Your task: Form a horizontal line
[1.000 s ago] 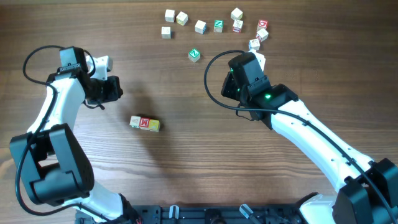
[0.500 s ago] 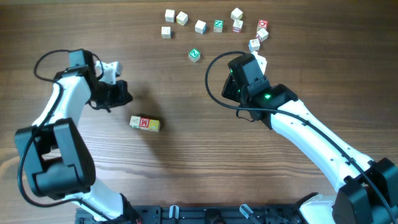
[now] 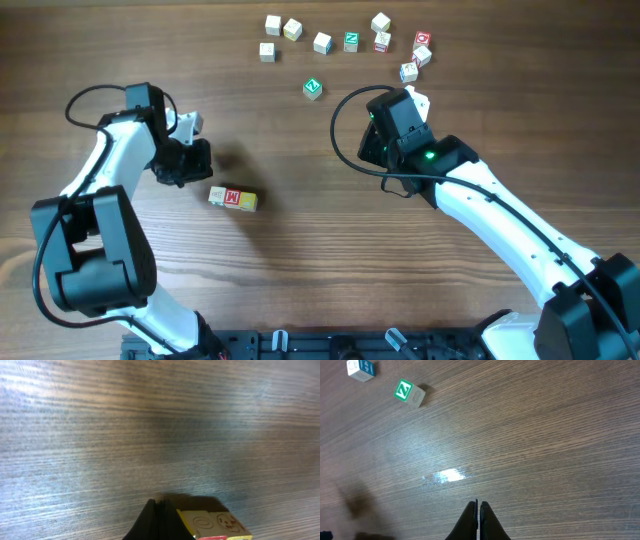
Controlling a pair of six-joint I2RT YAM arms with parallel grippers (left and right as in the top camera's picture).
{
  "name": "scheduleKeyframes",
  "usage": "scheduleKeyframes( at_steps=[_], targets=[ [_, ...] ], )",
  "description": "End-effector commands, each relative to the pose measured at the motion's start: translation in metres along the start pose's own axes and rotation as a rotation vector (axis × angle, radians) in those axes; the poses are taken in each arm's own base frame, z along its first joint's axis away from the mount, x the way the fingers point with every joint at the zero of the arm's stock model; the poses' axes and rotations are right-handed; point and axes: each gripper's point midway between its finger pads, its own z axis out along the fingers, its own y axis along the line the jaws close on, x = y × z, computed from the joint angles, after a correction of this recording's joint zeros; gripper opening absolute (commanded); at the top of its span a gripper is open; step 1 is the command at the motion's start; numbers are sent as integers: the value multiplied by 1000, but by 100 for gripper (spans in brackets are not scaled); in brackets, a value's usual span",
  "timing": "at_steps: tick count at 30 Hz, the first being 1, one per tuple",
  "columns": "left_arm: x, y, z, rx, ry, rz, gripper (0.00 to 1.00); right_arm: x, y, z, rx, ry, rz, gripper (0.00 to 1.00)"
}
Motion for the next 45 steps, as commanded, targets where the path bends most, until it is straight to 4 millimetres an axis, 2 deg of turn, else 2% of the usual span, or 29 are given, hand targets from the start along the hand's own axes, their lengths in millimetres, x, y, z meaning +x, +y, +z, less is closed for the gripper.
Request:
scheduleKeyframes(
  at_steps=[1, 8, 12, 18, 25, 32, 45],
  targets=[
    [17, 11, 14, -39, 47, -16, 4, 3, -9, 6, 40, -1, 6, 4],
    [0, 20, 14, -89, -23, 7, 4, 3, -9, 6, 40, -1, 6, 5],
    [0, 21, 14, -97, -23, 34, 4, 3, -9, 6, 40, -1, 6, 5],
    [2, 20, 14, -90, -10, 77, 4, 3, -9, 7, 41, -2, 6, 5],
    [12, 6, 15, -10, 22, 108, 4, 3, -9, 7, 41, -1, 6, 5],
    [21, 6, 15, -4, 61, 111, 4, 3, -9, 7, 41, -1, 6, 5],
    [26, 4, 14, 5, 79, 105, 4, 3, -9, 7, 41, -1, 6, 4]
  ],
)
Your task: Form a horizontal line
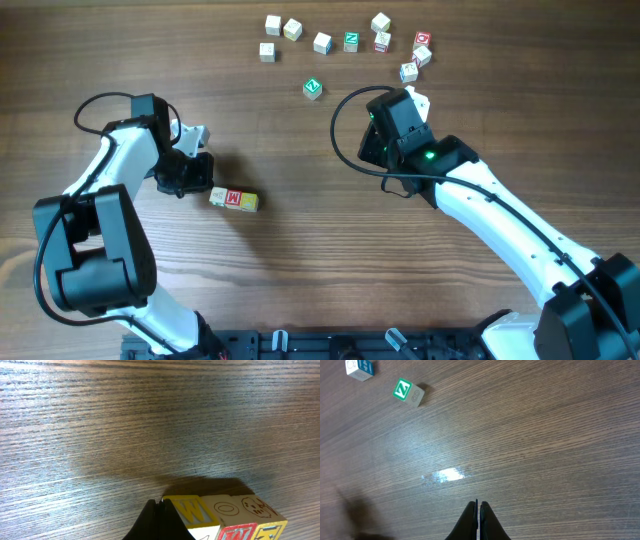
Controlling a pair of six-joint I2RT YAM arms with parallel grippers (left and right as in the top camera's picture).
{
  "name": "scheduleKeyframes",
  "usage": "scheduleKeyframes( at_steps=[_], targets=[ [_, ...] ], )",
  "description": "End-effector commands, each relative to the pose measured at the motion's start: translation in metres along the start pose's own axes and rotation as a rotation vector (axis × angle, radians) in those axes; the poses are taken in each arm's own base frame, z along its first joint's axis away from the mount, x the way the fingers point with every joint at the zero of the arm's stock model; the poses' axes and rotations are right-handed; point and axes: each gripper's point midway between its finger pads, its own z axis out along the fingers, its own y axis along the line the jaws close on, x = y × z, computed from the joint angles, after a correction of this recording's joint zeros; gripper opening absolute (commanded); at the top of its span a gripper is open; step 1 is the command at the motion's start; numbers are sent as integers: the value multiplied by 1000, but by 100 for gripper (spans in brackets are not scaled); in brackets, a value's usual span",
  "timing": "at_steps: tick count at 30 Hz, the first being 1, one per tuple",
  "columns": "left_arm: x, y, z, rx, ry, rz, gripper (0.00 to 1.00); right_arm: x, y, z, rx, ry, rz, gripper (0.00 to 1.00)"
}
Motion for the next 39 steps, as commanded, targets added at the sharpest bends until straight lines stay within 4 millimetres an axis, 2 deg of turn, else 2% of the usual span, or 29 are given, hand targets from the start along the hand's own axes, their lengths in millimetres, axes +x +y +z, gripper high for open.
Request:
scheduleKeyframes(
  at_steps=[1, 9, 11, 14, 17, 19, 20, 24, 28, 32, 34, 39],
  targets=[
    [4, -3, 4, 24, 15, 13, 4, 3, -8, 7, 39, -3, 6, 5],
    [9, -10, 3, 66, 36, 4, 4, 3, -8, 7, 38, -2, 8, 5],
    [10, -10, 3, 66, 40, 3, 4, 9, -4, 7, 14, 32, 50, 5],
    [11, -10, 3, 67, 43, 2, 4, 37, 9, 6, -61, 190, 144, 5],
    [12, -11, 3, 67, 46, 1, 4, 73, 32, 13, -163, 393, 184, 5],
    [12, -11, 3, 67, 46, 1, 4, 88, 46, 19, -210, 451, 167, 5],
    [12, -11, 3, 67, 46, 1, 4, 103, 58, 26, -240, 486, 138, 5],
    [12, -11, 3, 67, 46, 1, 4, 140, 77, 38, -264, 552, 68, 5],
    [12, -11, 3, 67, 46, 1, 4, 155, 92, 39, -304, 554, 13, 5],
    [12, -11, 3, 67, 46, 1, 4, 180, 105, 45, -317, 599, 16, 5],
    [12, -11, 3, 67, 46, -1, 4, 191, 112, 47, -319, 630, 73, 5],
    [12, -11, 3, 67, 46, -6, 4, 198, 111, 53, -214, 681, 346, 5]
  ],
)
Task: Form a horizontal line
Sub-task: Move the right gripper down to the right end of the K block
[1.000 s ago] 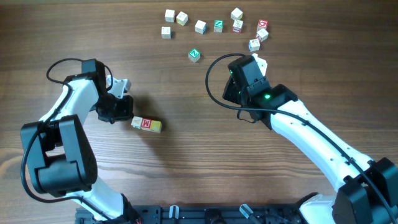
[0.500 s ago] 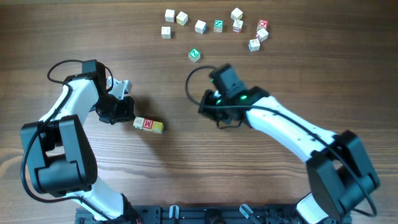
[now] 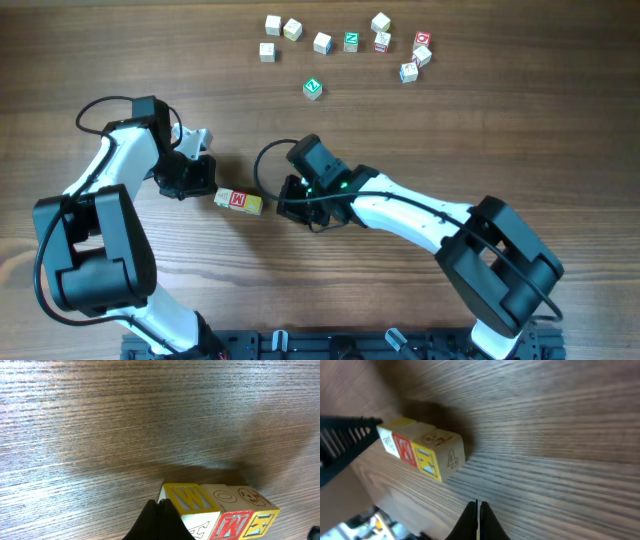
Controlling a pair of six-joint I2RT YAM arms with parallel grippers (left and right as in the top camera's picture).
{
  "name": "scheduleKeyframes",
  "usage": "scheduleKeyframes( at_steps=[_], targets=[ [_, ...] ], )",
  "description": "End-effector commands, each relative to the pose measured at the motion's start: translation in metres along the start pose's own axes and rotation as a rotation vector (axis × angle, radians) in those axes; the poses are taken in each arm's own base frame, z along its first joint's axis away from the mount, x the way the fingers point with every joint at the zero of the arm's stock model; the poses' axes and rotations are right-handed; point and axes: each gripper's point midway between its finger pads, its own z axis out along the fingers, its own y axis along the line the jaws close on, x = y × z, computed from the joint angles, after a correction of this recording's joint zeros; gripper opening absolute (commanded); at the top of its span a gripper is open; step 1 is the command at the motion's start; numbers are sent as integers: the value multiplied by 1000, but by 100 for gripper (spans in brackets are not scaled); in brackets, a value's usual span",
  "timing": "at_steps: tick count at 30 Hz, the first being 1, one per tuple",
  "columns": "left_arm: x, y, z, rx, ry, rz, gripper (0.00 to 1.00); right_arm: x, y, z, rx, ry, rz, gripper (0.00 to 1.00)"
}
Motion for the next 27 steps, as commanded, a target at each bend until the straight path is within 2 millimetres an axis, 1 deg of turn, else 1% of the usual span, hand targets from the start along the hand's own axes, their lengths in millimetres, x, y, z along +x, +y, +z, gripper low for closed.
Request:
scheduleKeyframes(
  at_steps=[1, 4, 7, 9, 15, 21, 27],
  targets=[
    [2, -2, 4, 22, 10, 6, 4, 3, -8, 11, 15, 22, 265, 5],
    [2, -2, 4, 22, 10, 6, 4, 4, 6, 22, -31, -9, 267, 4],
    [2, -2, 4, 22, 10, 6, 4, -2, 20, 25, -81, -68, 227, 5],
    [2, -2, 4, 22, 10, 6, 4, -5, 15, 27, -61, -102, 259, 5],
    [2, -2, 4, 22, 10, 6, 4, -3, -2, 43, -13, -85, 345, 5],
    [2, -2, 4, 22, 11, 6, 4, -12, 8, 43, -58, -122, 330, 5],
    [3, -2, 4, 22, 11, 5, 4, -13, 10, 43, -67, -132, 326, 5]
  ],
)
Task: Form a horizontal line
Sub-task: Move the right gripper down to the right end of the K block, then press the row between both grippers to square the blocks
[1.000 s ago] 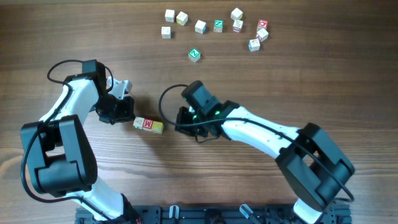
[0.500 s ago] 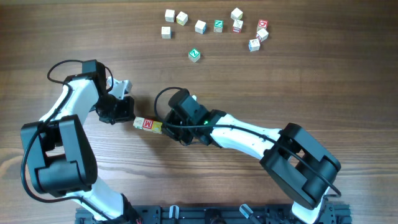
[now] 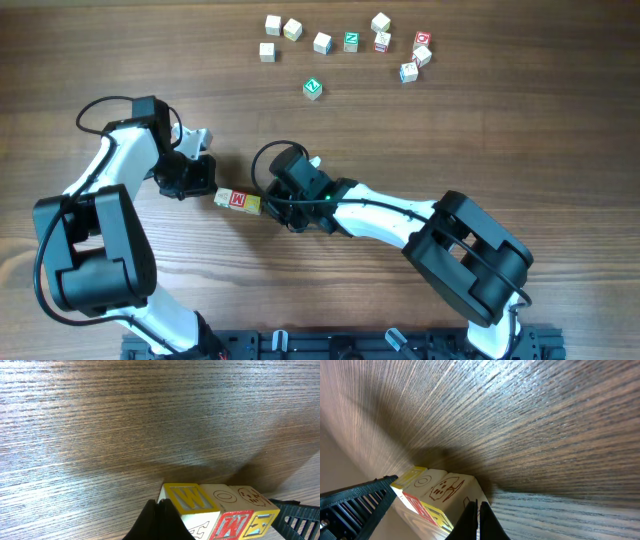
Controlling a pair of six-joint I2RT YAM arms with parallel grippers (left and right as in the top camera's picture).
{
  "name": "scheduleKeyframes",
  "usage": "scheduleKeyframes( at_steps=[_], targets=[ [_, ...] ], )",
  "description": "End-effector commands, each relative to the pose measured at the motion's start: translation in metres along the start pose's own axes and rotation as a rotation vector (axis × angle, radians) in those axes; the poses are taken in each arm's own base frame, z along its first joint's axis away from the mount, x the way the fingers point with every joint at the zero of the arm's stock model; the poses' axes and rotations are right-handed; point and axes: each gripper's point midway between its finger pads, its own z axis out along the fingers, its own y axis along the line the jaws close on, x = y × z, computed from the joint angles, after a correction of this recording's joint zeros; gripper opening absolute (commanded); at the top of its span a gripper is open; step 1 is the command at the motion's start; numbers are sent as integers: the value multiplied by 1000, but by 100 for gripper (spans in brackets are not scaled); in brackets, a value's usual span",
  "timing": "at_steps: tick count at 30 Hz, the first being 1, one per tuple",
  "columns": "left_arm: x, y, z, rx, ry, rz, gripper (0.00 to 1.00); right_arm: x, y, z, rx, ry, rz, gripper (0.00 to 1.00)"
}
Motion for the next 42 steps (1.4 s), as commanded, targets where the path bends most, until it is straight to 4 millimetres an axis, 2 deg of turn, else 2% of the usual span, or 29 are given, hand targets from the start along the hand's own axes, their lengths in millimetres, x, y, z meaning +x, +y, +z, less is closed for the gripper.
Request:
scheduleKeyframes(
  at_steps=[1, 6, 28, 36, 42],
  targets=[
    [3, -2, 4, 22, 12, 4, 4, -5, -4, 4, 5, -32, 9, 5],
    [4, -2, 4, 23, 18, 3, 4, -2, -4, 14, -10, 6, 5, 5],
    [9, -3, 3, 26, 40, -23, 4, -4, -3, 14, -15, 5, -5, 5],
    [10, -3, 3, 26, 43, -24, 4, -11, 1, 11, -33, 16, -42, 5],
    [9, -3, 3, 24, 38, -22, 6, -14, -10, 10, 12, 13, -20, 5]
  ],
)
